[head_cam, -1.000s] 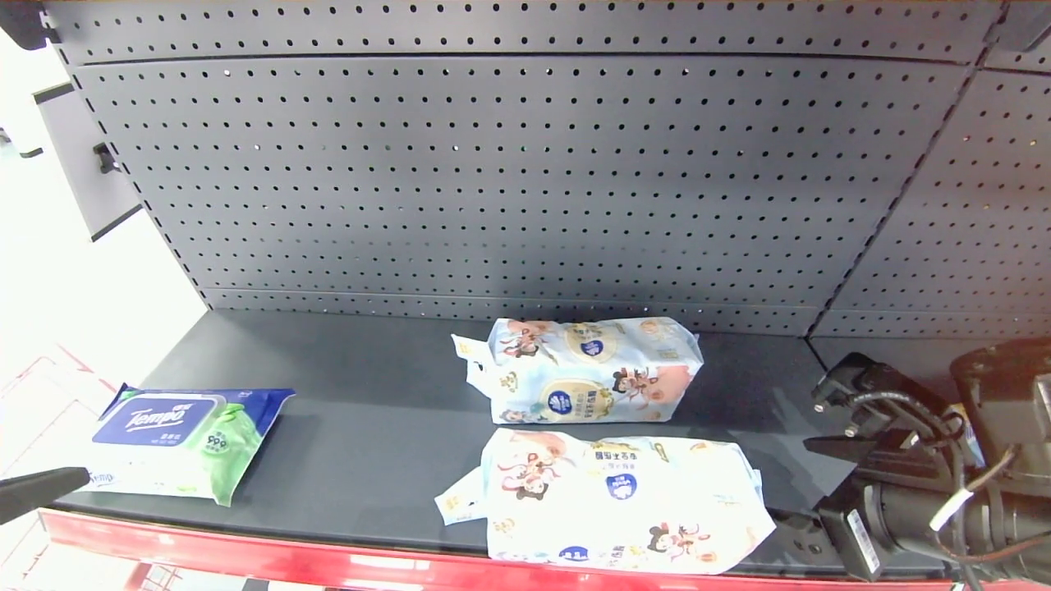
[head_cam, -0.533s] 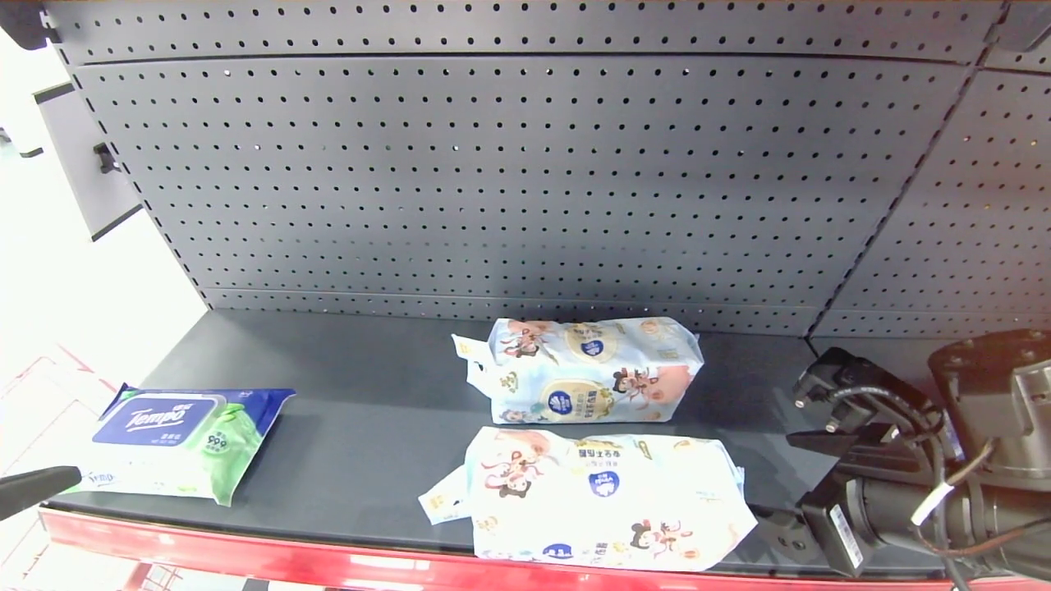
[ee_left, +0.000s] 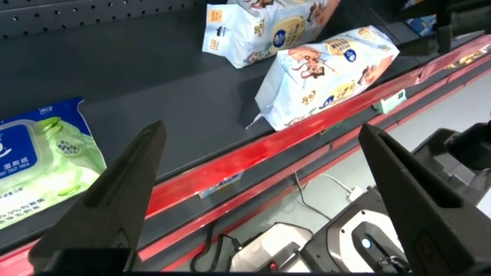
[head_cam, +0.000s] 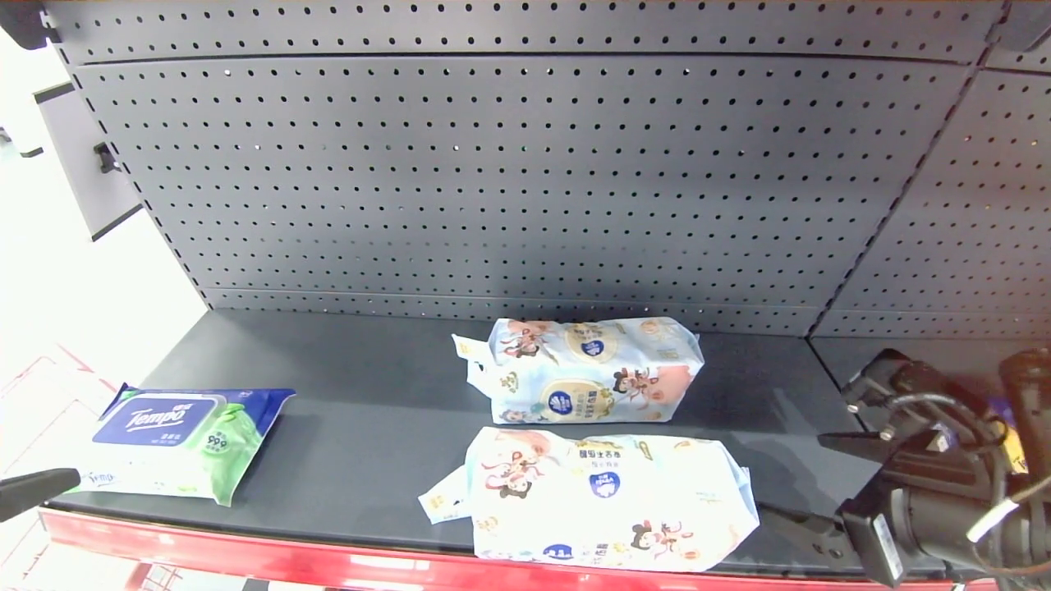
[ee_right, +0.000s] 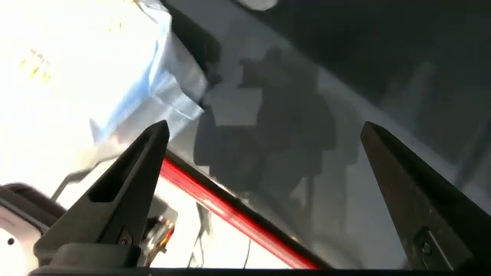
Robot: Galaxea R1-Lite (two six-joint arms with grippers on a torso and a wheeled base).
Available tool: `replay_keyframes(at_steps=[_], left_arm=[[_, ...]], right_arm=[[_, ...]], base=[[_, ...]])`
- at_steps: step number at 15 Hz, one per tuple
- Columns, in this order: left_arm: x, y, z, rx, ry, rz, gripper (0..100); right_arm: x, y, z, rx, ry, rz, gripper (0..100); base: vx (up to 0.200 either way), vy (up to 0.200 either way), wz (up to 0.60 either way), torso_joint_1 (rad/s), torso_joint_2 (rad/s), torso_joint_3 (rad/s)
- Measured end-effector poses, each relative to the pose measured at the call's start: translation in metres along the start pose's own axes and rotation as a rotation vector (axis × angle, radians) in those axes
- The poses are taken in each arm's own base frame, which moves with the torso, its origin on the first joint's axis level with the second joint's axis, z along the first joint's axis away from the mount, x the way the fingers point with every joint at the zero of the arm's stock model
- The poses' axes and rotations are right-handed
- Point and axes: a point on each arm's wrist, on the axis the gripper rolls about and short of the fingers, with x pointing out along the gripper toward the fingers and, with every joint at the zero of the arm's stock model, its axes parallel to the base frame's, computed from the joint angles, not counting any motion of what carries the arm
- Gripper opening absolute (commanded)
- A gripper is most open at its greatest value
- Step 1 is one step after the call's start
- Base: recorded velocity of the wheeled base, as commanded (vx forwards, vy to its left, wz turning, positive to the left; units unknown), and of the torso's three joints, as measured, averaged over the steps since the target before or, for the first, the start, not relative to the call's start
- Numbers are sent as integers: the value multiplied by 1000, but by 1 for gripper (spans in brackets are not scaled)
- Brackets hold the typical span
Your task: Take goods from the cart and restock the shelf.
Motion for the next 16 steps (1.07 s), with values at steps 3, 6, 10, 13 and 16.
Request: replay_keyframes(at_steps=[3, 6, 10, 13, 16], left_arm=[[-3, 1, -7, -1, -3, 39, 100], [-16, 4, -31, -3, 0, 171, 100], [-44, 2, -73, -83, 80, 376, 100], [-47, -5, -90, -215, 45, 571, 100], [-50, -11, -113, -169, -9, 619, 100]], right_arm=[[-25, -3, -15, 12, -58, -70, 100], [-63, -9, -35, 52, -190, -238, 100], [-104, -20, -72, 198, -254, -556, 100], [-115, -12, -106, 278, -183, -693, 100], [-117, 1, -139, 293, -215, -721, 100]], base=[[0, 0, 0, 0, 0, 0], [0, 0, 0, 0, 0, 0], [0, 0, 0, 0, 0, 0], [0, 0, 0, 0, 0, 0], [0, 0, 0, 0, 0, 0]])
